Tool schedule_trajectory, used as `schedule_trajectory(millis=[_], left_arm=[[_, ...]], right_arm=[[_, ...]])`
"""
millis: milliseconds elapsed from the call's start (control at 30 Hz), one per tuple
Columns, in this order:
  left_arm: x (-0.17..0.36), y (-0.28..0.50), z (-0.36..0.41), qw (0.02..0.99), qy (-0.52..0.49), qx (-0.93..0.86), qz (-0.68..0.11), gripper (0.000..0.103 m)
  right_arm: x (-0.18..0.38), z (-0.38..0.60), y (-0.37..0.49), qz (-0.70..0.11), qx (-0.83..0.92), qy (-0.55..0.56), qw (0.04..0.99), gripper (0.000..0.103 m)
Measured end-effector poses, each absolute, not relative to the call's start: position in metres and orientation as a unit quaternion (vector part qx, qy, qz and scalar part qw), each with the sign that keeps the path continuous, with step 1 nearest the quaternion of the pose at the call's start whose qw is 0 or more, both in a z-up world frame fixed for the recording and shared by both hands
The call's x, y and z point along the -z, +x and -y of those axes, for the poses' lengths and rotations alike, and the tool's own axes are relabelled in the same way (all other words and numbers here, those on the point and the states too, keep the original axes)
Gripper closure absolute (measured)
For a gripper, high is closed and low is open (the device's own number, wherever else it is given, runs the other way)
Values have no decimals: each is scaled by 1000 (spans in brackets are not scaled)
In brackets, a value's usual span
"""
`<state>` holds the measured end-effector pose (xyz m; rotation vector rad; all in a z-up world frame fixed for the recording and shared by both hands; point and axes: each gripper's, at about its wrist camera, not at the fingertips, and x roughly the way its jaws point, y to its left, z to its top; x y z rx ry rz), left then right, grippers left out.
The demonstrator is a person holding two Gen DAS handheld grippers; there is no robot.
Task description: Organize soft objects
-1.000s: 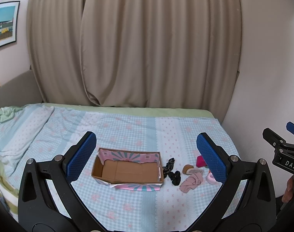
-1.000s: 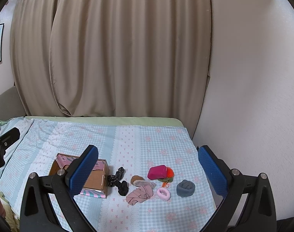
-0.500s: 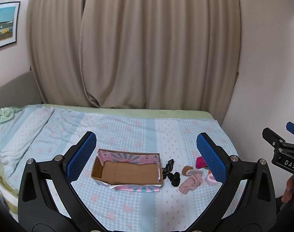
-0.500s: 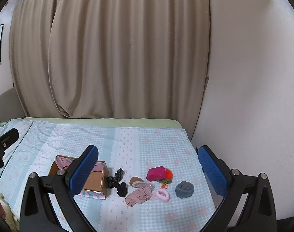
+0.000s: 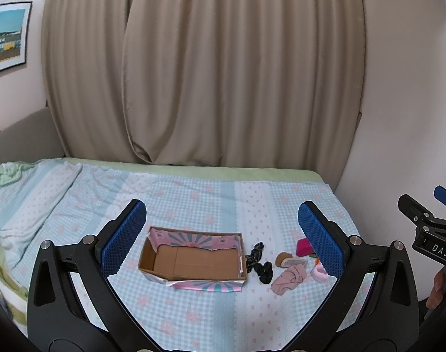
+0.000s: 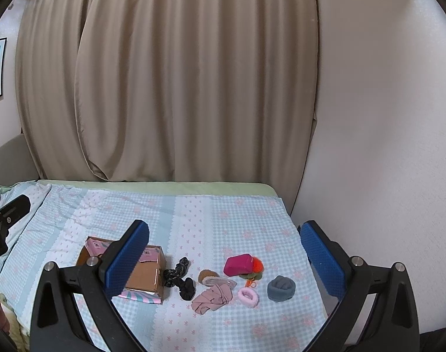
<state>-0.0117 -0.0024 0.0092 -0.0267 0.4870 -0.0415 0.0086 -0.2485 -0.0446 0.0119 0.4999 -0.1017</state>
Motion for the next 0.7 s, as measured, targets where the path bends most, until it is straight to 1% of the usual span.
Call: schedule_trajectory(millis=[500, 700], left_arm=[[-6, -13, 1, 970, -16, 23, -242, 1], [-6, -7, -2, 966, -17, 31, -254, 1]], right_arm=[[47, 246, 9, -245, 50, 6, 968, 0], [49, 245, 10, -251, 54, 12, 967, 0]])
